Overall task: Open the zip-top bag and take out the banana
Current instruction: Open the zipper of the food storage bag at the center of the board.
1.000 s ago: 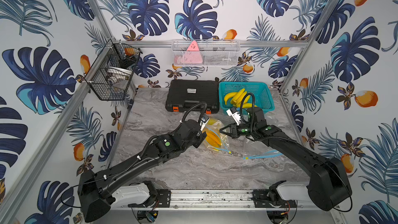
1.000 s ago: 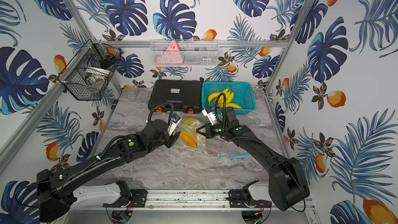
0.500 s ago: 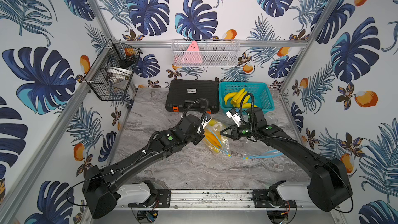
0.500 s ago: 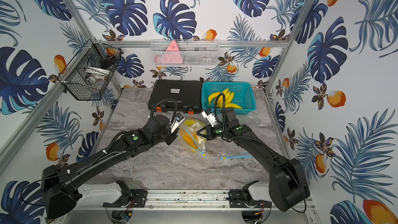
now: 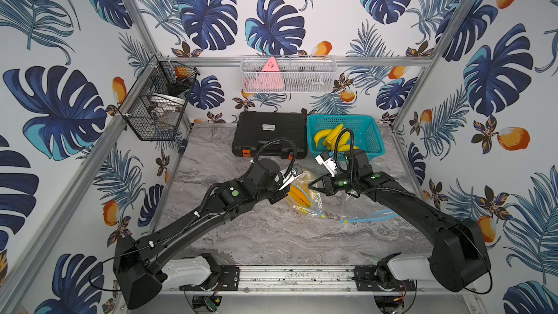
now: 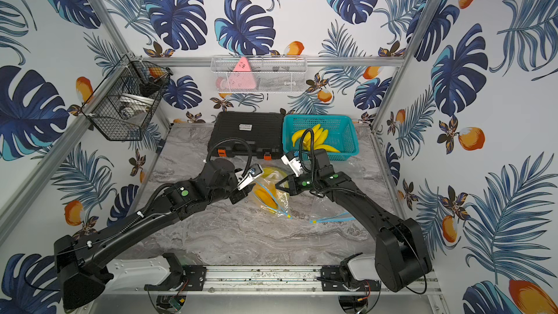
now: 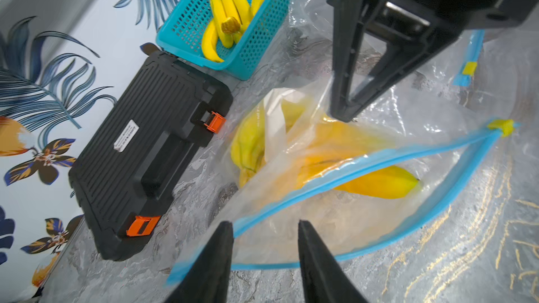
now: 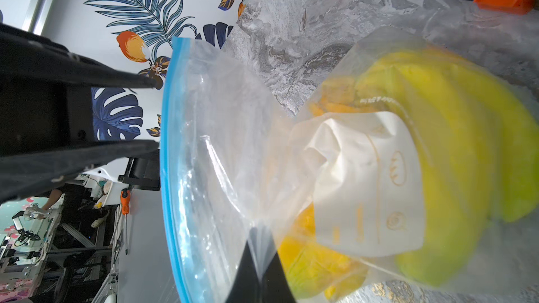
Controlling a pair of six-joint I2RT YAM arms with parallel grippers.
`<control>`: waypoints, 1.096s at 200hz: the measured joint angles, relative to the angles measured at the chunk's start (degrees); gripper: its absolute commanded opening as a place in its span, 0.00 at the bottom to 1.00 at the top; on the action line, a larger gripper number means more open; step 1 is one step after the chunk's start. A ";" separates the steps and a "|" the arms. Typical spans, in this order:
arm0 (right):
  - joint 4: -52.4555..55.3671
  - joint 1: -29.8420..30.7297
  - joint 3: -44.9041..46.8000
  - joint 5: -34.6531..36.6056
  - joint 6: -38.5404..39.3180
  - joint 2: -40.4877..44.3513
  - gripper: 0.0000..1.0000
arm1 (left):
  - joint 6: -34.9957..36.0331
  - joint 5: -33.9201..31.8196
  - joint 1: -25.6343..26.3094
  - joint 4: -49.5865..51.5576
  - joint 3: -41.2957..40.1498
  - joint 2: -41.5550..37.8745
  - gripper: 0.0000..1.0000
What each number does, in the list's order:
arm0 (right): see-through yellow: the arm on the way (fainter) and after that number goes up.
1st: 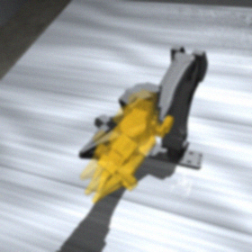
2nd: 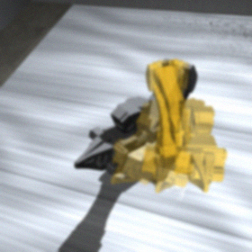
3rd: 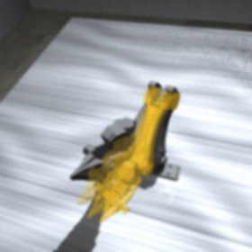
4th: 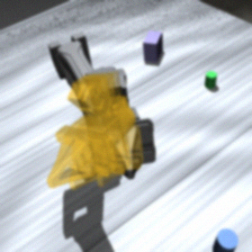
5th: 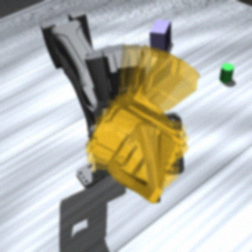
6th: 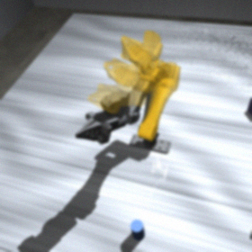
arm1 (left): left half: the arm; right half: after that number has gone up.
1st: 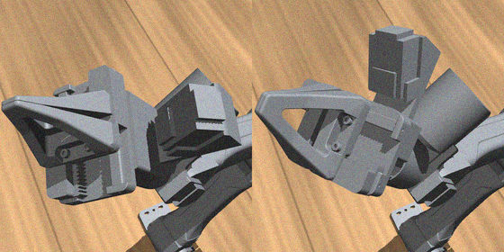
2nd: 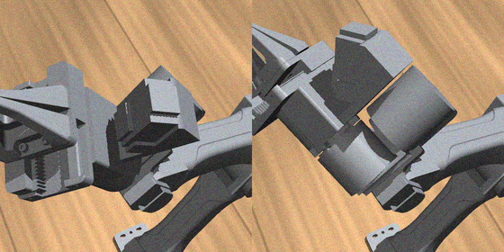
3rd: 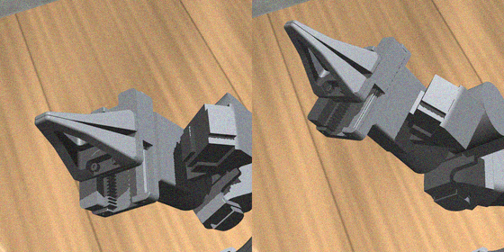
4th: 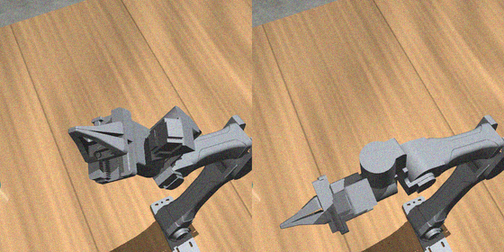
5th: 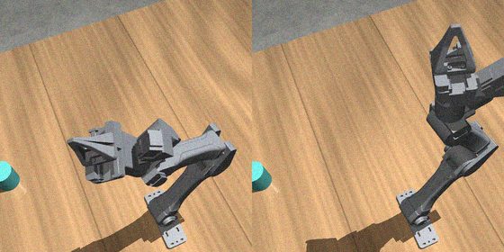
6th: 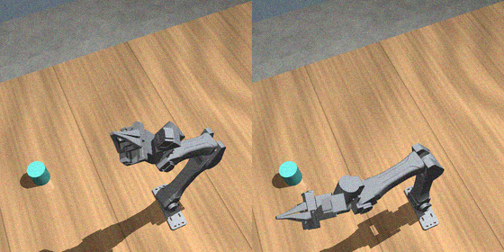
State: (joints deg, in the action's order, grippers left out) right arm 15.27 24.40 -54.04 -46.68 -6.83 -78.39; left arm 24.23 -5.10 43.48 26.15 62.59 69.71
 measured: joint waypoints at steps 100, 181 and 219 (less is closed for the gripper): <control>2.03 -0.04 0.46 -0.74 1.90 1.33 0.00 | 6.47 0.22 -1.68 -0.52 -0.66 3.96 0.33; 4.63 -2.03 0.52 0.83 2.75 2.51 0.12 | 5.22 2.23 -2.93 -1.07 -1.53 2.49 0.00; 5.73 -3.28 -0.07 9.11 0.48 7.76 0.47 | -0.57 5.33 -0.76 -0.13 -3.08 0.66 0.00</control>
State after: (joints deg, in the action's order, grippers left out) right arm 20.99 21.12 -54.11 -37.56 -6.35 -70.63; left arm 23.66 0.23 42.72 26.02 59.51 70.37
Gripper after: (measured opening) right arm 0.390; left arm 0.061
